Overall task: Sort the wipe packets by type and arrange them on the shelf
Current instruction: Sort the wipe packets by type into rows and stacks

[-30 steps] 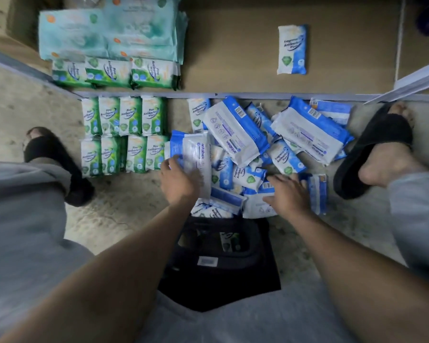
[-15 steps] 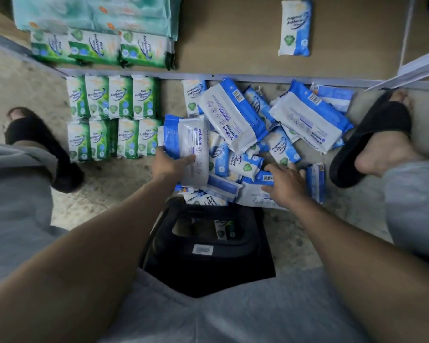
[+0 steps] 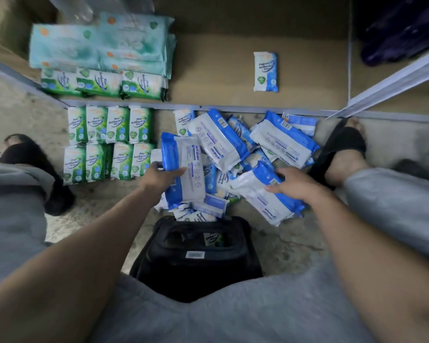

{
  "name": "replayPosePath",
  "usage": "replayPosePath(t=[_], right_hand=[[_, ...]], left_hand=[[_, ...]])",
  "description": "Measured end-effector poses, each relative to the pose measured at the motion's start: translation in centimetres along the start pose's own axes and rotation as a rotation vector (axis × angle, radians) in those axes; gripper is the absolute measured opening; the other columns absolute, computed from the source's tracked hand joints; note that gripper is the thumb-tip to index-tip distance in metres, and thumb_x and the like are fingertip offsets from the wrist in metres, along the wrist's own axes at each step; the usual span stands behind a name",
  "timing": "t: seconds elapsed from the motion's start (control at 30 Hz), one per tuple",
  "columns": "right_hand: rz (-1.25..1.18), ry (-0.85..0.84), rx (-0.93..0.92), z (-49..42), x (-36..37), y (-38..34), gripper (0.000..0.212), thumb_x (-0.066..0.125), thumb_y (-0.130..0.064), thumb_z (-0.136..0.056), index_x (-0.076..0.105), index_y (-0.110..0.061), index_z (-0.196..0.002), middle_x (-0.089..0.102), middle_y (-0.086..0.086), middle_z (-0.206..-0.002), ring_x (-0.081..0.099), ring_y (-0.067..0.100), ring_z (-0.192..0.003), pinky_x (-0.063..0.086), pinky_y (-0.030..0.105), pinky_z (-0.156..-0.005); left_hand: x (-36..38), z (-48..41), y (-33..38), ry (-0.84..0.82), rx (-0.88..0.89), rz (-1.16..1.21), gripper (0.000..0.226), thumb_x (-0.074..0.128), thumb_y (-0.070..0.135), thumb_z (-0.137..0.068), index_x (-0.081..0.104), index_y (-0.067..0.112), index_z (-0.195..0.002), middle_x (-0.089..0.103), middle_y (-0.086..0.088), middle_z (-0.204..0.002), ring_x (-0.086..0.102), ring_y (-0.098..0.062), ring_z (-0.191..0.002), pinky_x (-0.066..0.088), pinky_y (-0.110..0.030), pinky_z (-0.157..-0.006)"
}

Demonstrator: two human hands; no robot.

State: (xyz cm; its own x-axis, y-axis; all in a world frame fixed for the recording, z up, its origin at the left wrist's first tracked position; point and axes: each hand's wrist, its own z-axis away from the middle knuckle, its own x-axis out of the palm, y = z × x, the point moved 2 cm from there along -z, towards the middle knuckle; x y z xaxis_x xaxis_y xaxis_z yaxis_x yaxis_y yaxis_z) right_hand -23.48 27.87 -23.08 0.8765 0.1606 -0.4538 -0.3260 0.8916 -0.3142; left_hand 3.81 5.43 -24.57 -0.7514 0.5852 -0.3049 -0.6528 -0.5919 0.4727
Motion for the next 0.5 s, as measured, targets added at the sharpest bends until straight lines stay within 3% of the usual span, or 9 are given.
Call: replayPosePath(t=[0.1,0.17,0.23,0.3,0.4,0.5], right_hand=[[-0.4,0.157,-0.022,0.7,-1.6,-0.8,0.035,0.08,-0.029,-0.084,0.067,-0.018,-0.114,0.071,-0.004,-0.109,0.068,0.014,-0.097,0.055,0.032,-0.083],[-0.659,0.226,-0.038,1.1,-2.1,-1.7,0.026,0.079,-0.023,-0.086,0.068,-0.018,-0.109,0.074,-0.005,-0.105,0.07,0.011,-0.09,0.056,0.03,-0.076],[-0.87,0.274,-0.038,1.1,-2.1,-2.6,0.016,0.074,-0.023,-0.089,0.068,-0.019,-0.104,0.074,-0.006,-0.101,0.069,0.01,-0.084,0.051,0.027,-0.069],[-1.045,0.357,-0.002,1.0,-1.7,-3.2,0.004,0.069,-0.022,-0.094,0.067,-0.02,-0.096,0.069,-0.006,-0.085,0.059,0.009,-0.07,0.044,0.024,-0.062],[-1.204,0.436,0.095,0.8,-0.1,-3.4,0.022,0.066,-0.012,-0.095,0.064,-0.015,-0.117,0.062,-0.003,-0.082,0.055,0.013,-0.07,0.045,0.025,-0.062],[-0.999,0.384,0.154,0.6,2.8,-2.6,0.029,0.064,-0.003,-0.092,0.06,0.007,-0.12,0.057,0.004,-0.076,0.051,0.017,-0.065,0.041,0.028,-0.059]], left_hand=[[0.6,0.7,2.0,-0.045,0.052,0.151,0.052,0.083,0.021,-0.082,0.051,0.007,-0.12,0.067,-0.005,-0.102,0.067,-0.019,-0.079,0.052,-0.03,-0.058],[1.1,0.8,3.6,-0.081,0.084,0.248,0.05,0.083,0.02,-0.082,0.052,0.004,-0.118,0.069,-0.009,-0.103,0.068,-0.025,-0.085,0.059,-0.04,-0.071],[1.7,0.6,5.0,-0.151,0.121,0.339,0.033,0.076,0.016,-0.088,0.052,0.005,-0.107,0.069,-0.009,-0.092,0.066,-0.027,-0.087,0.058,-0.046,-0.087],[2.2,0.6,6.0,-0.23,0.153,0.395,0.016,0.067,0.01,-0.094,0.054,0.009,-0.103,0.068,-0.007,-0.091,0.065,-0.024,-0.089,0.055,-0.04,-0.088],[2.5,0.6,5.8,-0.176,0.234,0.171,0.025,0.068,0.01,-0.094,0.062,0.009,-0.118,0.067,-0.005,-0.098,0.062,-0.019,-0.089,0.05,-0.031,-0.078],[2.7,1.0,3.6,-0.139,0.369,-0.22,0.025,0.073,0.015,-0.09,0.069,0.014,-0.115,0.07,0.002,-0.104,0.064,-0.015,-0.094,0.048,-0.023,-0.075]])
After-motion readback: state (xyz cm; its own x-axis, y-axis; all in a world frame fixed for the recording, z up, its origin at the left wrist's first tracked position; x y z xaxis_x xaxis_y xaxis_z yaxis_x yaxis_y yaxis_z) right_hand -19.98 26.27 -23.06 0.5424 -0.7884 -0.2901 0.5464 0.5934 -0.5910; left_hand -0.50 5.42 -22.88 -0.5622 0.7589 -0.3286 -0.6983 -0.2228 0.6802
